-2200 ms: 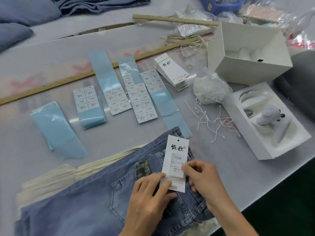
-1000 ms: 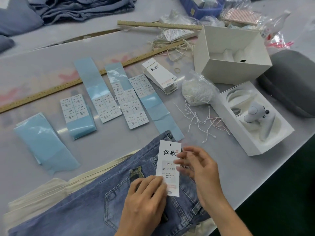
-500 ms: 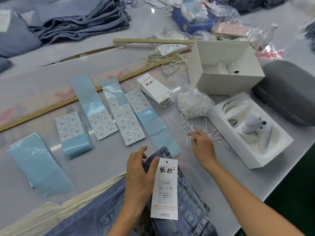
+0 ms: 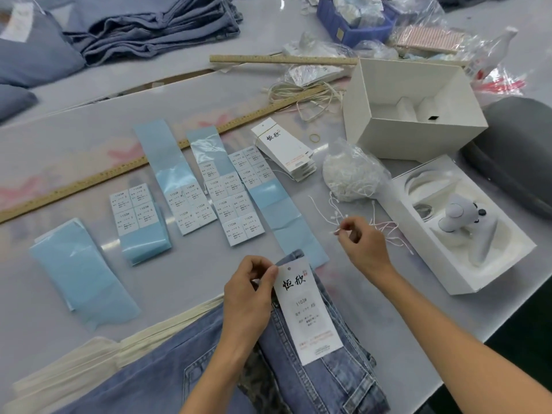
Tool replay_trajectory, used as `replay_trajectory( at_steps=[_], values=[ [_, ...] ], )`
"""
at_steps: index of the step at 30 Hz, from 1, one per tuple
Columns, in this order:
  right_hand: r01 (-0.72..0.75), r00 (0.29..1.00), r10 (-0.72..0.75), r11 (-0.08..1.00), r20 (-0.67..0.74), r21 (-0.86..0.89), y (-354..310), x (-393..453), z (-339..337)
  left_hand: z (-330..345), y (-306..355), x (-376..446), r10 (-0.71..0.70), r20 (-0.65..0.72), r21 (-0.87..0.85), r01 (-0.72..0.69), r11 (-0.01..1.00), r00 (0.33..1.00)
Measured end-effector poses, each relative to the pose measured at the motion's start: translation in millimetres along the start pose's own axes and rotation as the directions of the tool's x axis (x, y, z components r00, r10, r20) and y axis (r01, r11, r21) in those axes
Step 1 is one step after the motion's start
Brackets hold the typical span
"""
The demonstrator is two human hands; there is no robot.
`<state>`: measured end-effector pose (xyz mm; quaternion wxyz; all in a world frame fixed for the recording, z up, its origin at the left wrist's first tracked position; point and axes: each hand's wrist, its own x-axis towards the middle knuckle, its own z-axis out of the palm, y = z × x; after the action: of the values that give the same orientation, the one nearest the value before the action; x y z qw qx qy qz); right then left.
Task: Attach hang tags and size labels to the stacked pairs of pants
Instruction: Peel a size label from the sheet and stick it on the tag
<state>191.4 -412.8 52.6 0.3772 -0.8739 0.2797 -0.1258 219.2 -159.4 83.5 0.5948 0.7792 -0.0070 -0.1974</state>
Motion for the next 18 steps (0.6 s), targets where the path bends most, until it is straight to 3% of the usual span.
replay_trajectory(
  at_steps=[2, 4, 11, 18],
  values=[
    [-0.123, 0.992, 0.118, 0.947, 0.036, 0.296, -25, -15, -2, -4, 2, -5, -0.01, -0.005, -0.036, 0.01, 0.999, 1.0],
    [-0.085, 0.994, 0.055, 0.922, 0.09, 0.377, -47, -36, -7, -7, 3, -11, -0.014, -0.011, -0.058, 0.013, 0.998, 1.0],
    [0.242, 0.961, -0.261, 0.953, 0.087, 0.185, -91, -103, -1, -14, -1, -25, -0.096, -0.017, -0.143, 0.092, 0.985, 0.995],
    [0.095, 0.986, -0.133, 0.946, 0.101, 0.31, -101, -124, 21, -19, 4, -37, -0.113, -0.012, -0.289, 0.105, 0.952, 0.994]
  ],
)
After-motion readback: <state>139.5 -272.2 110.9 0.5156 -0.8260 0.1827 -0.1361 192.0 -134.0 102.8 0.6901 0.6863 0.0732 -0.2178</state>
